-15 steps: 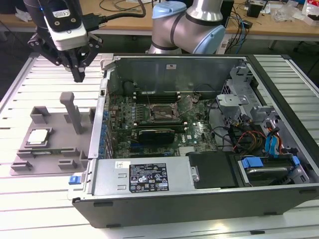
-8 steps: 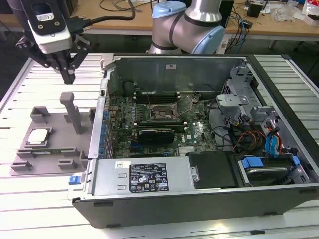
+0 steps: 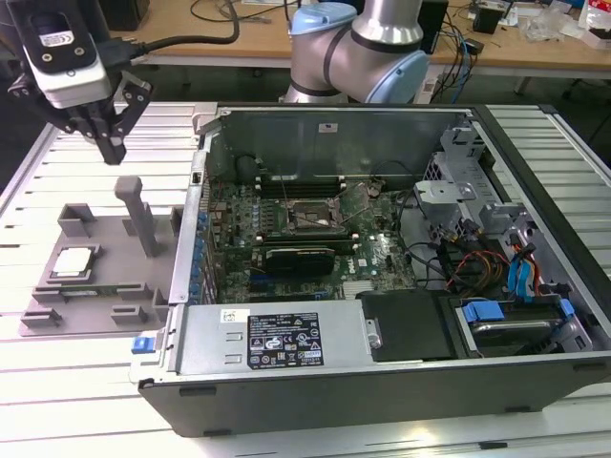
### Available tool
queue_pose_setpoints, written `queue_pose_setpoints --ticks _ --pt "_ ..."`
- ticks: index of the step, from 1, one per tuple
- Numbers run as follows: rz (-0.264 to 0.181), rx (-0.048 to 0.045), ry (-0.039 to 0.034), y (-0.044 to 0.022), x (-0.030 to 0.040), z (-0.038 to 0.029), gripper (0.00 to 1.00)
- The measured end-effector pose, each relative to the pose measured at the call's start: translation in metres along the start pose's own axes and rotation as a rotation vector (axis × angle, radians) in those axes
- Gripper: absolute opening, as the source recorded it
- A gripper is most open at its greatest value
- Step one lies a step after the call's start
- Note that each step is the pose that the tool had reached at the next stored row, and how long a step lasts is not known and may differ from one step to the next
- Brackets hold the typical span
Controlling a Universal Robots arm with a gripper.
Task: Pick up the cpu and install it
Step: 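Reach for the cpu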
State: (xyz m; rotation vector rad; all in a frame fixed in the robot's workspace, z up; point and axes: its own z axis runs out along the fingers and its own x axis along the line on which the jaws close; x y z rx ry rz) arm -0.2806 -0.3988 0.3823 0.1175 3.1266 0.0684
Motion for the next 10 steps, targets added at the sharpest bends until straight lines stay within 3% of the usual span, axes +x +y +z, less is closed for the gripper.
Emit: queue_pose_setpoints --ticks 7,10 --pt "0.0 0.0 0.0 -0.0017 0.0186 0.007 0.11" --pt "0.0 0.0 0.0 -0.0021 0.0228 0.0098 0.11"
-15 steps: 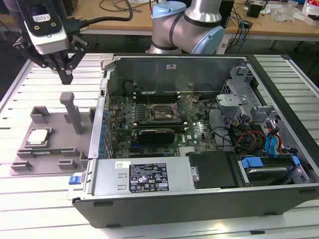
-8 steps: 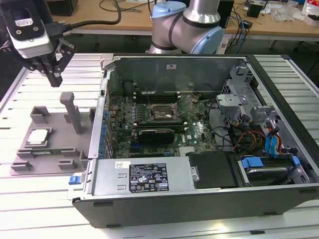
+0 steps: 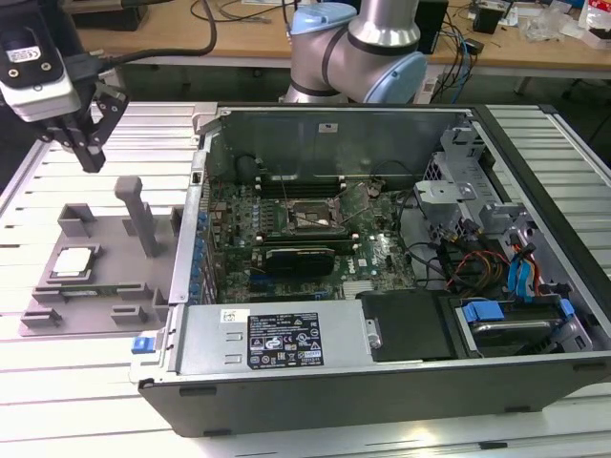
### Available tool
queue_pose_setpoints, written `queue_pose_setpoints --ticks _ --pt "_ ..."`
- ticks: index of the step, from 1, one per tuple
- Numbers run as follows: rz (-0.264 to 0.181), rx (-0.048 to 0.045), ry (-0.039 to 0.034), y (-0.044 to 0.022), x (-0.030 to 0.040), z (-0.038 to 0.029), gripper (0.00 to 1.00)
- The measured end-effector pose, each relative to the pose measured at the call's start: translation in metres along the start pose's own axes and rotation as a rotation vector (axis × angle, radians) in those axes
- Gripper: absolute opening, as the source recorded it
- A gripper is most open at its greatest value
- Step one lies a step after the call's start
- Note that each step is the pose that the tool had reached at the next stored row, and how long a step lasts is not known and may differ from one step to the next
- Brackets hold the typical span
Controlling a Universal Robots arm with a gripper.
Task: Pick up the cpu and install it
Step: 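Reach for the cpu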
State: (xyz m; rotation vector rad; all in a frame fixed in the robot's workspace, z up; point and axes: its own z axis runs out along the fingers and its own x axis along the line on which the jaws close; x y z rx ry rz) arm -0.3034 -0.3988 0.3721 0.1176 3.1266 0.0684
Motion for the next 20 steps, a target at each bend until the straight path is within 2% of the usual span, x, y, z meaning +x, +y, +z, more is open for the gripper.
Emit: queue_pose_setpoints --ticks 5,9,12,16,18,20 --pt "0.0 0.0 0.0 -0.0013 0.0124 0.0079 0.11" --pt "0.0 0.0001 0.0001 -0.0028 0.0286 0.0151 0.11" --pt "0.0 -0.0001 0.0 -0.0038 0.0379 0.022 0.11" --pt "0.0 -0.0003 -0.0003 -0.004 0.0389 0.0249 0.11" --pt "0.0 0.0 0.0001 -0.0044 0.039 0.0329 0.11" --pt "0.0 0.0 0.0 -0.0046 0.0395 0.0374 0.11"
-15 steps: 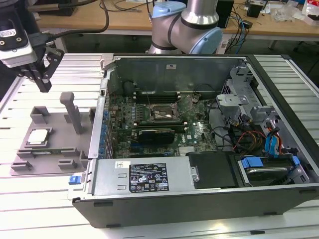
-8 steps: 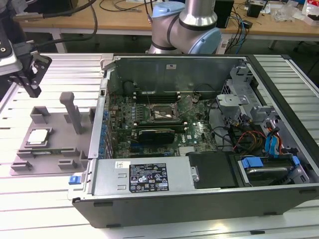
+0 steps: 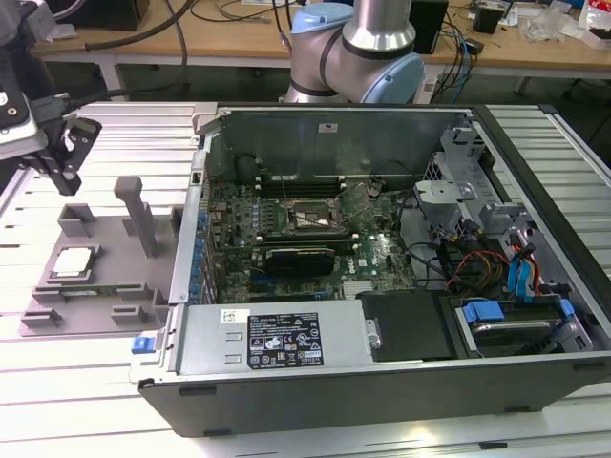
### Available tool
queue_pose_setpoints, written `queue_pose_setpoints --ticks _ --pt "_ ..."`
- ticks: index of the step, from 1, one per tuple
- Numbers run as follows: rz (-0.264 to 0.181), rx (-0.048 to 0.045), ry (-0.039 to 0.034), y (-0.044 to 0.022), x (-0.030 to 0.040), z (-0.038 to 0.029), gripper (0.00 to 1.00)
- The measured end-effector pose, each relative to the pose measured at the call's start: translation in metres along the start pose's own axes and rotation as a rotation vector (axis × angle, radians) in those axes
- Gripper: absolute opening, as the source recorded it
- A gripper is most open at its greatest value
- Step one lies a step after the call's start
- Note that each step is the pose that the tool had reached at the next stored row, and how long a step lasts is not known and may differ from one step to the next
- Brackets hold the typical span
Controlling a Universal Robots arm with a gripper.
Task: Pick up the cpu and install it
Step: 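Reach for the cpu, then pick up the cpu and move it towards the insertion slot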
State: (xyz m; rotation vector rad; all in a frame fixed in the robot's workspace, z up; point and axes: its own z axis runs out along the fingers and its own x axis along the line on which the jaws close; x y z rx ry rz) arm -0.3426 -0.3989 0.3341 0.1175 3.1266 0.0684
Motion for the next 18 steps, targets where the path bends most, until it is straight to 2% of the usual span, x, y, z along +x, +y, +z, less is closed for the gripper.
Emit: queue_pose_setpoints --ticks 6,18 --pt "0.0 0.0 0.0 -0.0008 0.0035 0.0109 0.11" --pt "0.0 0.0 0.0001 -0.0008 0.0037 0.012 0.11"
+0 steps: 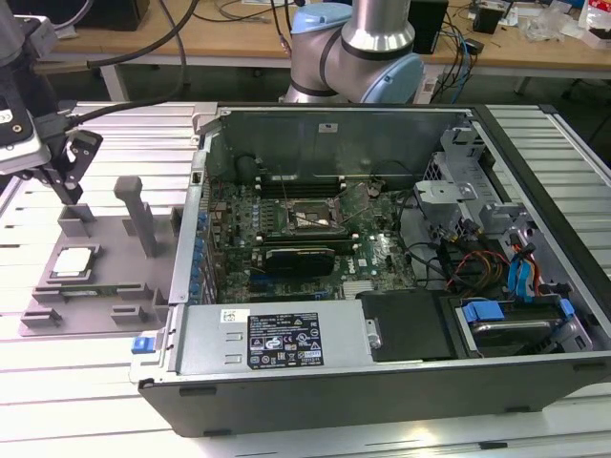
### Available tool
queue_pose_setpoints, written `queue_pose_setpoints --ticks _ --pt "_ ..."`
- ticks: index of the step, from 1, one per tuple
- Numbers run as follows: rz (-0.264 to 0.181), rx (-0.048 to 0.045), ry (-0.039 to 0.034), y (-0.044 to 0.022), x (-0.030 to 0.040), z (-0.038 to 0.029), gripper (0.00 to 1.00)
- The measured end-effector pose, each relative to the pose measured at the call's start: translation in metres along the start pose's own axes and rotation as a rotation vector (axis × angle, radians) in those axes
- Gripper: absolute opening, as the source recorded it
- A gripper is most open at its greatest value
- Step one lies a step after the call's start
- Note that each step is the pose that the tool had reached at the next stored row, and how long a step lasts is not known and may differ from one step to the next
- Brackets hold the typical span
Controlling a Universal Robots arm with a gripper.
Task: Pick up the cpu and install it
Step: 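Pick up the cpu and move it towards the insertion slot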
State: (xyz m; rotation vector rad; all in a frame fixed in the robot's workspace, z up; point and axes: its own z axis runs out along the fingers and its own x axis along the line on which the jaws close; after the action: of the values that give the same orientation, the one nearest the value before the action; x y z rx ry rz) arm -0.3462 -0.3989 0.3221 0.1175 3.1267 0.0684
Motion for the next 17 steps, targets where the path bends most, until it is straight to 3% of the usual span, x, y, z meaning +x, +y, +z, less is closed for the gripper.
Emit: queue_pose_setpoints --ticks 11,17 --pt "0.0 -0.0002 -0.0023 -0.0009 0.0073 0.0088 0.11" --pt "0.0 -0.0004 -0.0063 -0.0025 0.0205 0.0217 0.11"
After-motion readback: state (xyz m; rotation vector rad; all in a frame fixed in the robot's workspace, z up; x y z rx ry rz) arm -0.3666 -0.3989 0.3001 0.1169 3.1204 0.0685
